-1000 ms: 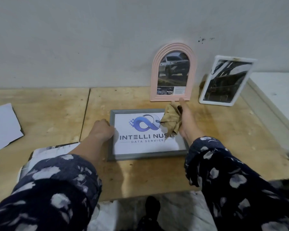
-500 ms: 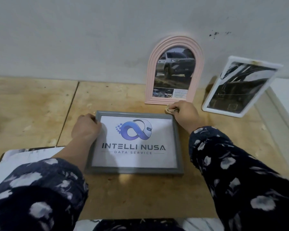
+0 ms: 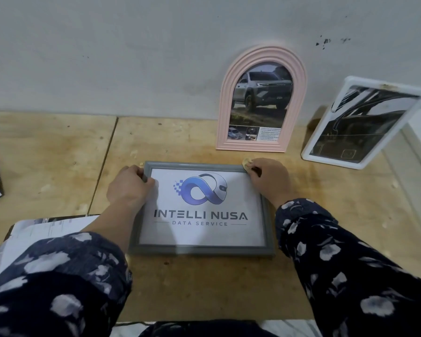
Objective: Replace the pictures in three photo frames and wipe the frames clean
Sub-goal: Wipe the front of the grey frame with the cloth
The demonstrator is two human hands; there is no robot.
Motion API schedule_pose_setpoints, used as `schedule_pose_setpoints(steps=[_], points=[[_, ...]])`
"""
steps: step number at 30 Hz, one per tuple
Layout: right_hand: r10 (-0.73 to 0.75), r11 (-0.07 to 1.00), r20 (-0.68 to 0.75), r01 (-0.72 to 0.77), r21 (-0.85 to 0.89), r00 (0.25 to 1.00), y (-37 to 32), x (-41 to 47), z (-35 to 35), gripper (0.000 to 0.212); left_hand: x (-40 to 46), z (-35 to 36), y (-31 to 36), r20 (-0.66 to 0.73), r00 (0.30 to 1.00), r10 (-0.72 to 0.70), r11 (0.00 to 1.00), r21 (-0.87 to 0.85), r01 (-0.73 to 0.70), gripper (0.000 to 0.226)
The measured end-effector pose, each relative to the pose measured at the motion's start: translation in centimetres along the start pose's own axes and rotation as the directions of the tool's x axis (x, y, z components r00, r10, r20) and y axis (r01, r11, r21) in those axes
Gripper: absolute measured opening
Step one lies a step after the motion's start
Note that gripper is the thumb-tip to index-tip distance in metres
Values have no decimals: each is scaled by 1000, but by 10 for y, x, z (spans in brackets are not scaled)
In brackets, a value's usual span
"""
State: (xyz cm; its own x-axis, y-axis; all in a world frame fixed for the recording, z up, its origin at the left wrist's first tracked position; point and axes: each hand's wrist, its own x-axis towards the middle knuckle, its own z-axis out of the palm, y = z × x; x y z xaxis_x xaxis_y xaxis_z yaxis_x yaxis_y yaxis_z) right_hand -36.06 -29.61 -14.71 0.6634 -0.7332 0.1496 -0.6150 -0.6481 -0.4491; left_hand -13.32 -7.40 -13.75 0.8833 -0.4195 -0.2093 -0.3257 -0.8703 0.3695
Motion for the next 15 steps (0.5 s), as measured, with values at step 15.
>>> schedule_pose_setpoints(steps=[15], points=[[-106,994,75,107,-2,992,-46,28,28,13,9,-5,-12,90,993,78,996,-54,-74,15]])
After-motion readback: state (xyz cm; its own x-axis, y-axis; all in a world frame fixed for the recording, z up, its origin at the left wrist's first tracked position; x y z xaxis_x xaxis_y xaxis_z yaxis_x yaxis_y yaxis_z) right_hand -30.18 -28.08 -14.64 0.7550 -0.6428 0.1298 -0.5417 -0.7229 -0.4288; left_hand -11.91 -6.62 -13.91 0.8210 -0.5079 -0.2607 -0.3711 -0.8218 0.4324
